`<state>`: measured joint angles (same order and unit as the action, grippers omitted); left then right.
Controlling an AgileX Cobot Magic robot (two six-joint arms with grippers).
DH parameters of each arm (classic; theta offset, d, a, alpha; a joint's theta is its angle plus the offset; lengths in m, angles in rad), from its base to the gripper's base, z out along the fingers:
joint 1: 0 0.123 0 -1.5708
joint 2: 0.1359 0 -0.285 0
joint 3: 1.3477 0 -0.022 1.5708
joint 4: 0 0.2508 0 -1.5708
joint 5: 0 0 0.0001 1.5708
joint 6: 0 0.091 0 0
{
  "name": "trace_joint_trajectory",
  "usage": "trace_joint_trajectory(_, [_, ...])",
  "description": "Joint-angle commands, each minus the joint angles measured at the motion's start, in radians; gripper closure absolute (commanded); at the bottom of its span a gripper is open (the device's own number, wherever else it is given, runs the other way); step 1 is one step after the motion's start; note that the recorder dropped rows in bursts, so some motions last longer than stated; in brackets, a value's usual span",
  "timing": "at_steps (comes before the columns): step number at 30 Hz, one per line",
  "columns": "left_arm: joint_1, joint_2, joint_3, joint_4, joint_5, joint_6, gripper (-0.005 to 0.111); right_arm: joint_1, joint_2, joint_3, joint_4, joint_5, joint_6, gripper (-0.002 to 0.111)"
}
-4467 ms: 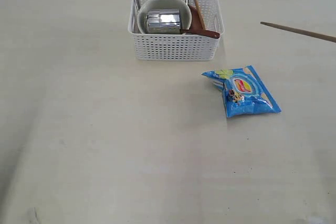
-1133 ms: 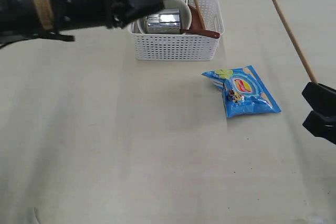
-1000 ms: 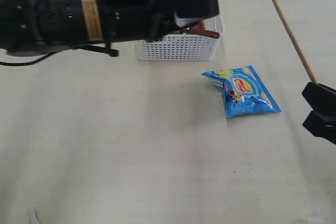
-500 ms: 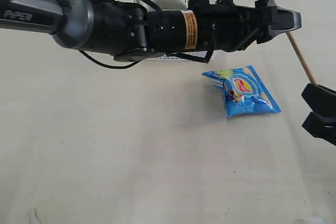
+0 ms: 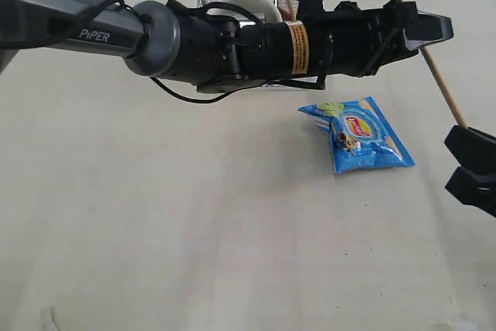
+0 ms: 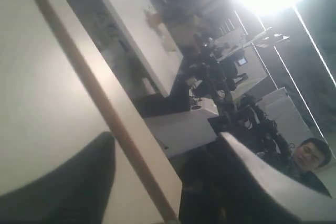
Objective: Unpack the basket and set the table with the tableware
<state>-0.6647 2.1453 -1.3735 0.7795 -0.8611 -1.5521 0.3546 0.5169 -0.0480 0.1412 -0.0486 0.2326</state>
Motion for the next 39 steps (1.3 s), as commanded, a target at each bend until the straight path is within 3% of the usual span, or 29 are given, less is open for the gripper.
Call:
trace_joint_trajectory(1, [-0.007,0.003,-0.01,-0.004,-0.013,-0.018,0.075,0.0,-0.004,0.002,-0.01,0.017,-0.013,0.109])
trace_joint_trajectory(5, [-0.007,0.003,-0.01,-0.004,-0.013,-0.018,0.107,0.0,-0.004,0.002,-0.01,0.024,-0.013,0.109])
trace_joint_trajectory(11, [-0.007,0.003,-0.01,0.0,-0.013,-0.018,0.107,0.0,-0.004,0.002,-0.01,0.04,-0.009,0.106])
trace_joint_trajectory(13, [-0.007,0.003,-0.01,0.0,-0.013,-0.018,0.107,0.0,-0.004,0.002,-0.01,0.049,-0.009,0.096])
trace_joint_trajectory(17, [-0.007,0.003,-0.01,0.007,-0.008,-0.016,0.107,0.0,-0.004,0.002,-0.006,0.041,0.007,0.056])
trace_joint_trajectory(19, [-0.007,0.003,-0.01,0.02,-0.001,-0.016,0.107,0.0,-0.004,0.0,-0.006,0.029,0.007,0.045])
trace_joint_trajectory(23, [-0.007,0.003,-0.01,0.051,-0.001,-0.016,0.107,0.0,-0.004,-0.079,-0.002,0.105,0.019,0.047])
trace_joint_trajectory(32, [-0.007,0.003,-0.01,0.051,-0.006,-0.016,0.107,0.0,0.14,-0.372,-0.029,0.484,0.04,0.05])
trace_joint_trajectory(39, [-0.007,-0.003,-0.01,0.05,-0.006,0.005,0.107,-0.004,0.35,-0.404,-0.036,0.476,0.059,0.05])
